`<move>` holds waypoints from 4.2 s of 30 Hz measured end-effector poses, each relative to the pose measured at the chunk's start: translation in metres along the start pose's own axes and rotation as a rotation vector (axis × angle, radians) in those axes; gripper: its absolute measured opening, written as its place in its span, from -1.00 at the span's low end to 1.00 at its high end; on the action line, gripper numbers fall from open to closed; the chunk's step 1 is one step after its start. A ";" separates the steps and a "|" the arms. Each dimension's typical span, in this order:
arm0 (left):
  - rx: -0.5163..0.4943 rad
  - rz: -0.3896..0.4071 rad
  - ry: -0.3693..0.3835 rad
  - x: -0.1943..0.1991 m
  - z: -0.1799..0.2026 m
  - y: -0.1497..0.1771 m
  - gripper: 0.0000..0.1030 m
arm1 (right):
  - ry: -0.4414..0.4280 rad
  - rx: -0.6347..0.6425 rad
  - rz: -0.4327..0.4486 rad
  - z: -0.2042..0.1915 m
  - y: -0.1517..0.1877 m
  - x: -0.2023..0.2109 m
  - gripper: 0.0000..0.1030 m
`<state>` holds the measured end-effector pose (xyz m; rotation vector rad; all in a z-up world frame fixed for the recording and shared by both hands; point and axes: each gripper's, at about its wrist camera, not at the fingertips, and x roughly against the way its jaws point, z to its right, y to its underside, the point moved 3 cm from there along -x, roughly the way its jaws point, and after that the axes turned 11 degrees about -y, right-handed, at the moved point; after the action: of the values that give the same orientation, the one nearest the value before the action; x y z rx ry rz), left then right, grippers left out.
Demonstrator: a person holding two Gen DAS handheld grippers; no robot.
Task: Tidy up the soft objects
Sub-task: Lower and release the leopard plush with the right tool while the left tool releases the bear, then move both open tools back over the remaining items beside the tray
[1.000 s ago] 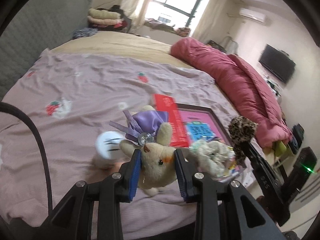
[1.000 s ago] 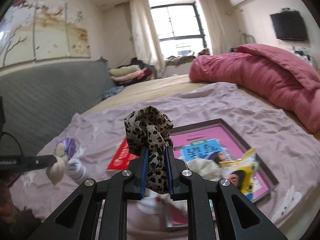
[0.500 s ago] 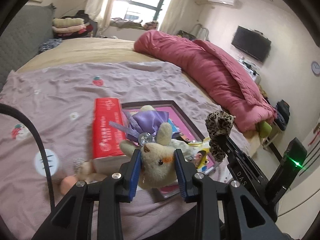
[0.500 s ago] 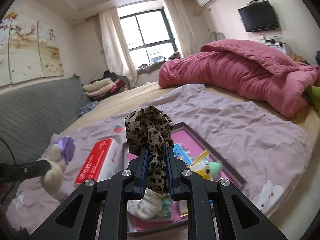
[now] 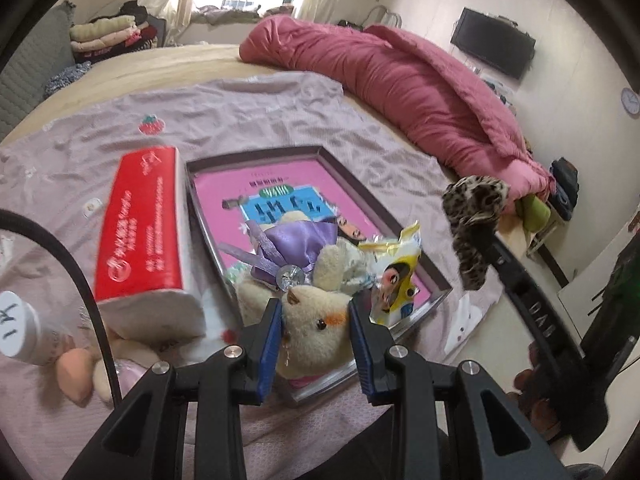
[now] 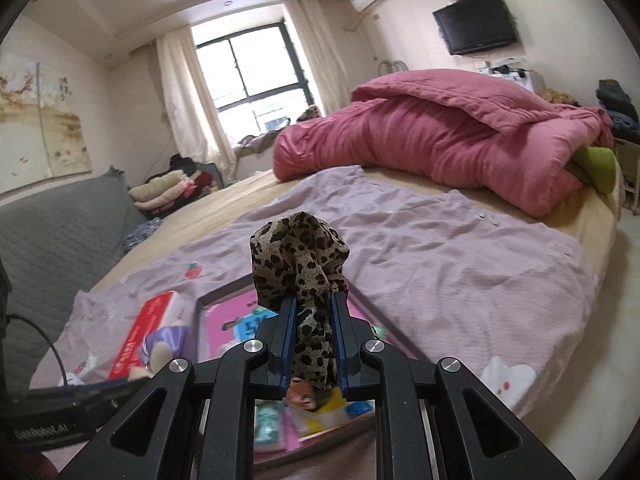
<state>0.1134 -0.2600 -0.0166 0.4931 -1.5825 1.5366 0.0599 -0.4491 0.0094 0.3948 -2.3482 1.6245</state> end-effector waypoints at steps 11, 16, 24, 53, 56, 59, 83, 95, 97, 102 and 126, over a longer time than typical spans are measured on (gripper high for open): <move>-0.019 -0.055 -0.008 -0.034 0.003 0.010 -0.35 | 0.049 -0.037 -0.044 0.025 0.006 -0.014 -0.66; -0.001 -0.071 0.000 -0.043 -0.001 0.011 -0.35 | 0.067 -0.028 -0.082 0.025 0.008 -0.025 -0.66; 0.007 -0.074 0.009 -0.045 -0.003 0.010 -0.34 | 0.079 -0.040 -0.185 0.028 0.016 -0.051 -0.65; 0.048 -0.087 0.015 -0.052 -0.012 0.010 -0.33 | 0.074 -0.141 -0.287 0.059 0.028 -0.077 -0.62; 0.053 -0.090 0.021 -0.052 -0.013 0.010 -0.33 | 0.063 -0.125 -0.305 0.057 0.029 -0.079 -0.53; 0.058 -0.092 0.026 -0.053 -0.015 0.010 -0.32 | 0.062 -0.108 -0.319 0.053 0.030 -0.077 -0.30; 0.115 -0.071 0.083 -0.058 -0.020 0.002 -0.22 | 0.051 -0.024 -0.192 0.030 0.015 -0.047 0.14; 0.108 -0.067 0.090 -0.051 -0.020 0.000 -0.14 | 0.062 -0.011 -0.186 0.028 0.015 -0.045 0.31; 0.101 -0.062 0.093 -0.049 -0.019 0.000 -0.05 | 0.065 -0.011 -0.187 0.028 0.014 -0.045 0.33; 0.093 -0.054 0.094 -0.045 -0.018 -0.001 0.06 | 0.081 -0.004 -0.179 0.029 0.012 -0.042 0.34; 0.092 -0.019 0.066 0.000 -0.035 0.010 0.27 | 0.132 0.026 -0.157 0.023 0.010 -0.035 0.43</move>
<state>0.1163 -0.2249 -0.0274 0.5022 -1.4581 1.6006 0.0876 -0.4646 -0.0201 0.4512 -2.1449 1.5601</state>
